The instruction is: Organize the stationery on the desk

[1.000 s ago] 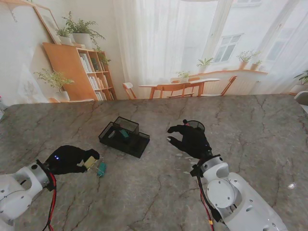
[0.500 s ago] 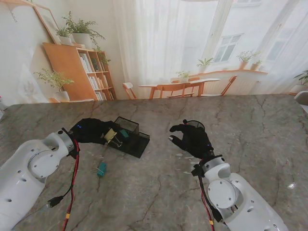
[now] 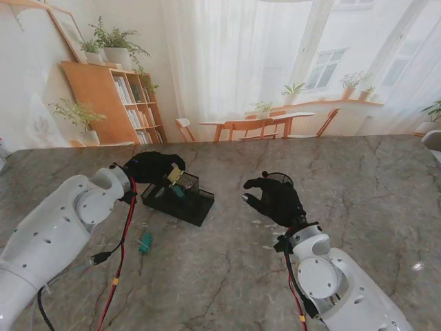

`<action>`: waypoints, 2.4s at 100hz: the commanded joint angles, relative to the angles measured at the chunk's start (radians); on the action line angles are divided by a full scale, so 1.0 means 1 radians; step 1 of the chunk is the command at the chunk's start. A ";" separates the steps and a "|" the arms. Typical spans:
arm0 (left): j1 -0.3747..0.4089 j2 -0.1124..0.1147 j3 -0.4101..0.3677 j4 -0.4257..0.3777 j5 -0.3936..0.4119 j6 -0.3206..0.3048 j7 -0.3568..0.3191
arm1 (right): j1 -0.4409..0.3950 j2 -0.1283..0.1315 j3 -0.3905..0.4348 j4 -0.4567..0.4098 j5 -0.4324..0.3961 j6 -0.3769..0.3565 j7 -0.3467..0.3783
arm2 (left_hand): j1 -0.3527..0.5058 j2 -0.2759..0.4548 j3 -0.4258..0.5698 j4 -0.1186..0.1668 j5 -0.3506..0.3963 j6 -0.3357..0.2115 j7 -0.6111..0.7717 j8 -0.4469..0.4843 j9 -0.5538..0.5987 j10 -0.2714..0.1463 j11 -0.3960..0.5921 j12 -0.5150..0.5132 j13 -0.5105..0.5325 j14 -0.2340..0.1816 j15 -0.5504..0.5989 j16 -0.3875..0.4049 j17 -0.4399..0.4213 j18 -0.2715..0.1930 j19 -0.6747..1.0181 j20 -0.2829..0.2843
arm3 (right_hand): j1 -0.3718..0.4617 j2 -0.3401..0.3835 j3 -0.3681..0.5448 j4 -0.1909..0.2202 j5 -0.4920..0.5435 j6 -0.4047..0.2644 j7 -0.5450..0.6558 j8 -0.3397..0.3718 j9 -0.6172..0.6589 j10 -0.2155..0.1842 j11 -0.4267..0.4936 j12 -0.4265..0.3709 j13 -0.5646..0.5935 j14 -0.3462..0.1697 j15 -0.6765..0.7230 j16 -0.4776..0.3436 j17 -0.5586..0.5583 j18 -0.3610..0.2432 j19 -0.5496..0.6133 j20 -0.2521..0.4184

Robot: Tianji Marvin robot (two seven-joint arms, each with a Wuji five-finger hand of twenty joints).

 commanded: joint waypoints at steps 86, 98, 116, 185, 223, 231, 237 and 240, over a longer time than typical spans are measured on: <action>-0.158 -0.019 0.170 0.160 -0.077 0.024 -0.096 | -0.011 -0.002 0.011 -0.008 -0.003 0.011 0.012 | 0.031 0.235 -0.067 -0.029 0.124 0.059 -0.212 0.073 -0.311 0.023 0.060 -0.350 -0.273 0.070 -0.130 -0.111 -0.311 0.097 -0.095 0.086 | 0.006 0.029 -0.018 0.008 0.021 0.003 0.006 0.025 0.008 0.004 0.016 0.019 -0.017 -0.012 0.002 0.014 -0.010 -0.014 0.017 0.015; -0.152 -0.014 0.166 0.142 -0.089 0.038 -0.132 | -0.011 -0.002 0.011 -0.008 -0.004 0.009 0.012 | -0.020 0.282 -0.074 -0.030 0.120 0.062 -0.303 0.068 -0.356 0.027 -0.024 -0.425 -0.327 0.083 -0.219 -0.163 -0.395 0.152 -0.153 0.089 | 0.006 0.030 -0.018 0.008 0.023 0.000 0.007 0.026 0.008 0.003 0.016 0.019 -0.016 -0.012 0.002 0.014 -0.009 -0.013 0.018 0.015; -0.144 -0.009 0.156 0.127 -0.085 0.041 -0.148 | -0.012 -0.001 0.012 -0.008 -0.004 0.011 0.013 | -0.101 0.357 -0.085 -0.022 0.073 0.084 -0.465 -0.043 -0.433 0.033 -0.134 -0.511 -0.404 0.105 -0.360 -0.267 -0.514 0.238 -0.274 0.065 | 0.006 0.030 -0.019 0.008 0.021 0.000 0.006 0.025 0.008 0.002 0.016 0.019 -0.018 -0.011 0.002 0.014 -0.010 -0.014 0.017 0.015; -0.015 0.015 -0.005 -0.050 0.012 0.018 -0.162 | -0.009 -0.002 0.010 -0.003 -0.002 0.005 0.011 | -0.316 0.423 -0.092 -0.023 -0.092 0.120 -0.584 -0.106 -0.583 0.048 -0.211 -0.585 -0.551 0.145 -0.509 -0.363 -0.696 0.344 -0.436 0.057 | 0.006 0.030 -0.019 0.009 0.023 0.002 0.007 0.026 0.007 0.002 0.016 0.019 -0.017 -0.013 0.002 0.014 -0.010 -0.014 0.018 0.015; 0.125 0.015 -0.158 -0.256 0.056 0.006 -0.142 | -0.007 -0.003 0.008 0.000 -0.001 0.001 0.008 | -0.319 0.444 -0.092 -0.025 -0.136 0.110 -0.598 -0.125 -0.609 0.048 -0.216 -0.602 -0.603 0.155 -0.574 -0.468 -0.730 0.394 -0.566 -0.025 | 0.005 0.030 -0.019 0.008 0.022 0.000 0.007 0.026 0.007 0.004 0.016 0.019 -0.018 -0.012 0.002 0.014 -0.010 -0.014 0.018 0.015; 0.174 0.016 -0.199 -0.322 0.062 0.002 -0.145 | -0.006 -0.003 0.007 0.001 -0.001 -0.002 0.007 | -0.326 0.448 -0.093 -0.025 -0.148 0.097 -0.602 -0.127 -0.617 0.049 -0.221 -0.607 -0.617 0.165 -0.584 -0.489 -0.734 0.409 -0.586 -0.042 | 0.006 0.030 -0.019 0.008 0.022 0.002 0.006 0.026 0.007 0.003 0.016 0.019 -0.018 -0.012 0.002 0.014 -0.010 -0.015 0.018 0.014; 0.217 0.018 -0.229 -0.375 0.069 -0.005 -0.152 | -0.006 -0.003 0.007 0.002 0.000 -0.003 0.006 | -0.331 0.451 -0.094 -0.025 -0.153 0.093 -0.604 -0.128 -0.621 0.051 -0.223 -0.610 -0.624 0.169 -0.589 -0.497 -0.735 0.418 -0.592 -0.047 | 0.005 0.030 -0.019 0.008 0.022 0.002 0.006 0.025 0.007 0.002 0.016 0.019 -0.018 -0.013 0.002 0.014 -0.010 -0.015 0.017 0.014; 0.239 0.020 -0.244 -0.400 0.074 -0.009 -0.156 | -0.006 -0.003 0.006 0.002 0.000 -0.003 0.006 | -0.337 0.454 -0.095 -0.025 -0.156 0.090 -0.605 -0.129 -0.623 0.050 -0.224 -0.612 -0.626 0.172 -0.590 -0.501 -0.731 0.423 -0.593 -0.048 | 0.005 0.030 -0.019 0.008 0.021 0.001 0.006 0.025 0.007 0.003 0.016 0.019 -0.017 -0.012 0.002 0.014 -0.010 -0.015 0.017 0.014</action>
